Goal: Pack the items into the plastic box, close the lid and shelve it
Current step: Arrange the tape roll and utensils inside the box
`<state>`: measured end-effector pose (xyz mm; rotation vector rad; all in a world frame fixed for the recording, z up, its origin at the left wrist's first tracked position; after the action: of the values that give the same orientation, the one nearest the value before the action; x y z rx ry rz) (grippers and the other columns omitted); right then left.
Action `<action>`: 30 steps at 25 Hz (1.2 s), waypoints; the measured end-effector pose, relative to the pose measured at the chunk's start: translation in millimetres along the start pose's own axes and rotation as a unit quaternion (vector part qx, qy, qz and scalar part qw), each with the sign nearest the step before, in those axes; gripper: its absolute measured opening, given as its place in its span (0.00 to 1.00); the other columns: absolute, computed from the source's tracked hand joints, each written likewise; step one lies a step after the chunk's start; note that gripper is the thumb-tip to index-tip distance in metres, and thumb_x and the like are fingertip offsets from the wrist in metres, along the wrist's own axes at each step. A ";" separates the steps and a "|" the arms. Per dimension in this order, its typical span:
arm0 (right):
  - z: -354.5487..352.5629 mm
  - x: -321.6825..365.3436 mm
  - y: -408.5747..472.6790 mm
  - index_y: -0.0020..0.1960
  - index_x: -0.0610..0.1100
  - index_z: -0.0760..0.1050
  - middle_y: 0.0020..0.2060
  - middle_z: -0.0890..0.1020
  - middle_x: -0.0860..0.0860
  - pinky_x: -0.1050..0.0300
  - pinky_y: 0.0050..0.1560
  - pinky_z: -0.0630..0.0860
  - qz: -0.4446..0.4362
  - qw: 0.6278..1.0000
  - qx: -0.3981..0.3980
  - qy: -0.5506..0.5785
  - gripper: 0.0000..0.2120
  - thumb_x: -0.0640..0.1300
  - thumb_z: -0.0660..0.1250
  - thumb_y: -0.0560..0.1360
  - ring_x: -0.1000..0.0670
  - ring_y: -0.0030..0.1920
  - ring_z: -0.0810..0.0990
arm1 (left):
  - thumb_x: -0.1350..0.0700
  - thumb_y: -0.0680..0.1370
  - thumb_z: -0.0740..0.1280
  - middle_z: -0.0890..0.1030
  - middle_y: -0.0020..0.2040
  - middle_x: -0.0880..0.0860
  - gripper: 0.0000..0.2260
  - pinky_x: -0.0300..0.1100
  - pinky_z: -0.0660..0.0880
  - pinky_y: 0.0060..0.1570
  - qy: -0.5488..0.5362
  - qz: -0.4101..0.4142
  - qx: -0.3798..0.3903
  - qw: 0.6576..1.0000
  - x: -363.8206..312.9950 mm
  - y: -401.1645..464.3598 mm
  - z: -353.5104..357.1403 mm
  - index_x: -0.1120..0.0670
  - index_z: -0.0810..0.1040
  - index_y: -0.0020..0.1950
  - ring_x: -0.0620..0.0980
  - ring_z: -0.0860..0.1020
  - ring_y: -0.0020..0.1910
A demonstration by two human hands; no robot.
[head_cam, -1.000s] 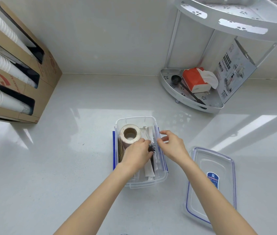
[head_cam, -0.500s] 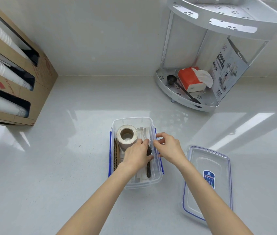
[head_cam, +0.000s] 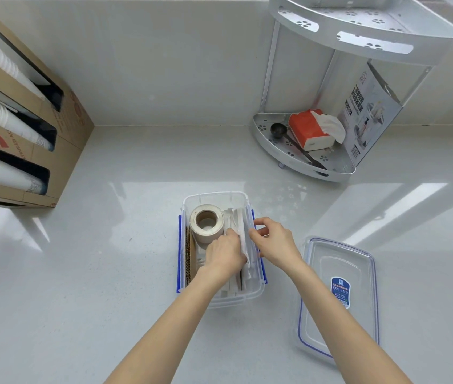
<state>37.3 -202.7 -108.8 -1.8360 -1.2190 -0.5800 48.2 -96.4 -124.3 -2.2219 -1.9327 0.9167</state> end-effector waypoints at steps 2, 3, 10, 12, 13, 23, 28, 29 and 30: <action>0.3 -0.9 -0.5 0.61 0.44 0.71 0.37 0.76 0.53 0.46 0.51 0.79 -0.003 1.000 -0.002 0.002 0.16 0.46 0.59 0.74 0.48 0.40 0.77 | 0.61 0.73 0.62 0.78 0.52 0.64 0.13 0.47 0.69 0.42 -0.027 -0.010 -0.017 0.999 2.7 -1.6 -4.8 0.64 0.66 0.55 0.64 0.76 0.51; 0.3 -1.4 -0.7 0.61 0.44 0.71 0.36 0.76 0.54 0.45 0.51 0.79 -0.003 1.000 -0.004 0.003 0.16 0.46 0.59 0.74 0.49 0.40 0.77 | 0.62 0.73 0.61 0.78 0.52 0.63 0.13 0.47 0.69 0.42 -0.037 -0.012 -0.029 0.999 3.6 -1.7 -7.7 0.64 0.66 0.55 0.64 0.77 0.51; 0.5 -2.5 -1.2 0.61 0.45 0.71 0.41 0.77 0.50 0.48 0.49 0.80 -0.006 1.000 -0.003 0.007 0.16 0.47 0.60 0.75 0.50 0.37 0.77 | 0.58 0.75 0.60 0.80 0.54 0.61 0.14 0.52 0.74 0.50 -0.074 -0.008 -0.064 0.995 4.5 2.2 -14.6 0.62 0.66 0.59 0.62 0.76 0.54; 1.0 -2.9 -1.4 0.61 0.45 0.71 0.42 0.78 0.49 0.47 0.49 0.80 -0.007 1.000 -0.003 0.009 0.16 0.47 0.60 0.75 0.50 0.38 0.77 | 0.58 0.76 0.59 0.80 0.54 0.61 0.14 0.52 0.73 0.50 -0.041 0.002 -0.066 0.997 6.5 0.9 -13.1 0.61 0.66 0.59 0.62 0.77 0.54; 1.2 -3.2 -1.6 0.61 0.45 0.71 0.42 0.77 0.49 0.47 0.50 0.80 -0.008 1.000 -0.004 0.010 0.16 0.47 0.60 0.75 0.50 0.39 0.76 | 0.58 0.76 0.58 0.80 0.54 0.61 0.13 0.51 0.72 0.50 -0.006 0.008 -0.067 0.998 7.2 0.1 -12.2 0.61 0.66 0.59 0.62 0.77 0.53; 2.0 -3.3 -1.8 0.60 0.44 0.71 0.41 0.77 0.49 0.45 0.52 0.78 -0.013 1.000 -0.011 0.004 0.15 0.47 0.60 0.75 0.47 0.44 0.76 | 0.56 0.76 0.60 0.79 0.54 0.61 0.15 0.51 0.70 0.53 0.073 0.046 0.003 0.996 4.8 -2.2 -3.4 0.61 0.67 0.60 0.63 0.76 0.54; 2.6 -3.2 -1.9 0.60 0.43 0.71 0.42 0.77 0.49 0.45 0.53 0.78 -0.014 1.000 -0.012 0.009 0.15 0.46 0.60 0.75 0.46 0.44 0.76 | 0.57 0.75 0.58 0.79 0.55 0.61 0.15 0.52 0.72 0.53 0.065 0.046 -0.002 0.997 6.9 -0.5 -8.5 0.60 0.67 0.60 0.63 0.76 0.55; 2.7 -3.3 -1.9 0.60 0.43 0.71 0.42 0.77 0.48 0.44 0.53 0.78 -0.014 1.000 -0.013 0.010 0.15 0.46 0.60 0.75 0.46 0.45 0.76 | 0.57 0.75 0.58 0.79 0.55 0.62 0.15 0.51 0.72 0.52 0.059 0.045 -0.009 0.997 6.9 0.3 -11.1 0.60 0.67 0.60 0.62 0.76 0.54; 2.7 -3.5 -1.9 0.61 0.44 0.71 0.42 0.77 0.48 0.44 0.53 0.78 -0.015 1.000 -0.013 0.010 0.15 0.46 0.60 0.75 0.47 0.45 0.76 | 0.57 0.75 0.58 0.79 0.55 0.61 0.14 0.51 0.73 0.52 0.051 0.045 -0.016 0.998 7.2 0.9 -13.6 0.60 0.68 0.60 0.62 0.76 0.54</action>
<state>34.0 -201.9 -112.2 -1.8329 -1.2329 -0.6311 55.6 -85.5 -116.3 -2.3413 -1.8305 0.7705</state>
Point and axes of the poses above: each hand's wrist, its own y-axis towards the middle knuckle, its own z-axis out of the palm, x = y × z, the point moved 5 cm from there along y, towards the middle knuckle
